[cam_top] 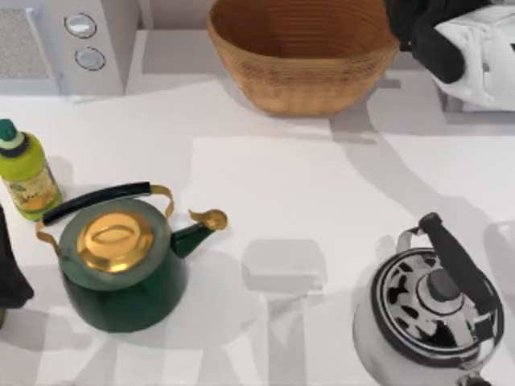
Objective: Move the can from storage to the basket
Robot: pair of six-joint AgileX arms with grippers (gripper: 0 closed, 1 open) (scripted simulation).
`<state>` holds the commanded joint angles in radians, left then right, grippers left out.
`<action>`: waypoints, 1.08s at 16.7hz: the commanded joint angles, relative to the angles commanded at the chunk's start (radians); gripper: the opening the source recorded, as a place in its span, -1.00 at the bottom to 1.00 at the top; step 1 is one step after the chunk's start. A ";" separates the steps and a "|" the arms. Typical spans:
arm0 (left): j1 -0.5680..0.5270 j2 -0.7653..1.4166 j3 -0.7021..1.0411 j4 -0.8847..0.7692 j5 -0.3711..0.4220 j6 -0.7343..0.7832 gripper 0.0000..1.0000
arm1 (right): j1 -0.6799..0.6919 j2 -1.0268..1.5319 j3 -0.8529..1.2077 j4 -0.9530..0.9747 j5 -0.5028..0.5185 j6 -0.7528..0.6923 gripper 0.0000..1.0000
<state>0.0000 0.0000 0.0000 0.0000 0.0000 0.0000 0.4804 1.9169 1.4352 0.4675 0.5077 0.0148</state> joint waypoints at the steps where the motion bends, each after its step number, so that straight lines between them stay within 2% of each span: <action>1: 0.000 0.000 0.000 0.000 0.000 0.000 1.00 | 0.018 0.073 0.053 0.018 0.018 0.000 -1.00; 6: 0.000 0.000 0.000 0.000 0.000 0.000 1.00 | 0.074 0.286 0.215 0.074 0.070 0.002 -1.00; 18: 0.000 0.000 0.000 0.000 0.000 0.000 1.00 | 0.061 0.356 0.288 0.065 0.058 0.002 -1.00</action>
<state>0.0000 0.0000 0.0000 0.0000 0.0000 0.0000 0.5414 2.2725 1.7229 0.5326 0.5658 0.0166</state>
